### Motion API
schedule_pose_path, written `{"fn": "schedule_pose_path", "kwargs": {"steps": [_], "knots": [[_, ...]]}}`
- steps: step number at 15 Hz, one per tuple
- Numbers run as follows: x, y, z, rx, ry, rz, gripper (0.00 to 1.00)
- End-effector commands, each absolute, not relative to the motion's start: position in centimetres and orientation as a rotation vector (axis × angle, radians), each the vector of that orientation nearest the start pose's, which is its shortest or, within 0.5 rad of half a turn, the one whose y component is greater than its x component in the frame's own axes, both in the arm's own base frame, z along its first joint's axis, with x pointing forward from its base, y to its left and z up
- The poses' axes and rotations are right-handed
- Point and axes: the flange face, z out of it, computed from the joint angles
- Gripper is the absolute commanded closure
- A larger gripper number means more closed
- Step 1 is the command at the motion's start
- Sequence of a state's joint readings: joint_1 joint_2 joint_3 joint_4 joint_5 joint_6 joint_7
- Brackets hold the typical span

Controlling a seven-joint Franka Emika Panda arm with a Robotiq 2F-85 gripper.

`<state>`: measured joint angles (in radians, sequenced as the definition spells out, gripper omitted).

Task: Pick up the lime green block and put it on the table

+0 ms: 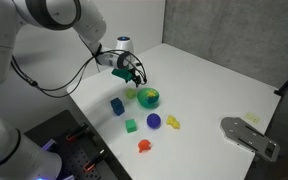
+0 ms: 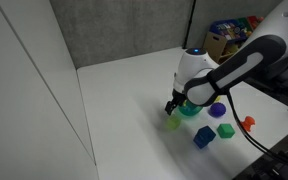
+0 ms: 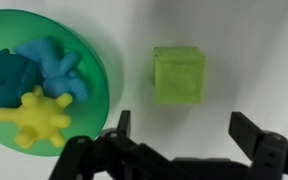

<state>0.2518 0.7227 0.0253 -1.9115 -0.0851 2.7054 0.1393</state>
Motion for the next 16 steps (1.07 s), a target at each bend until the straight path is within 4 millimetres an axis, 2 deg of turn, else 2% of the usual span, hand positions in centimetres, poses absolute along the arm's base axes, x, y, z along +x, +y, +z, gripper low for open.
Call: {"fn": "schedule_pose_path", "kwargs": {"steps": [1,6,10,16], "knots": [[59.4,15.8,15.1,-3.129,-0.26,-0.08,0.0],[59.0,12.7,18.8,-3.146,-0.147,-0.048,0.0],[58.2,9.2,22.1,-3.159,-0.053,-0.055,0.0],[54.8,3.8,25.5,-3.161,0.039,0.033,0.0]]}}
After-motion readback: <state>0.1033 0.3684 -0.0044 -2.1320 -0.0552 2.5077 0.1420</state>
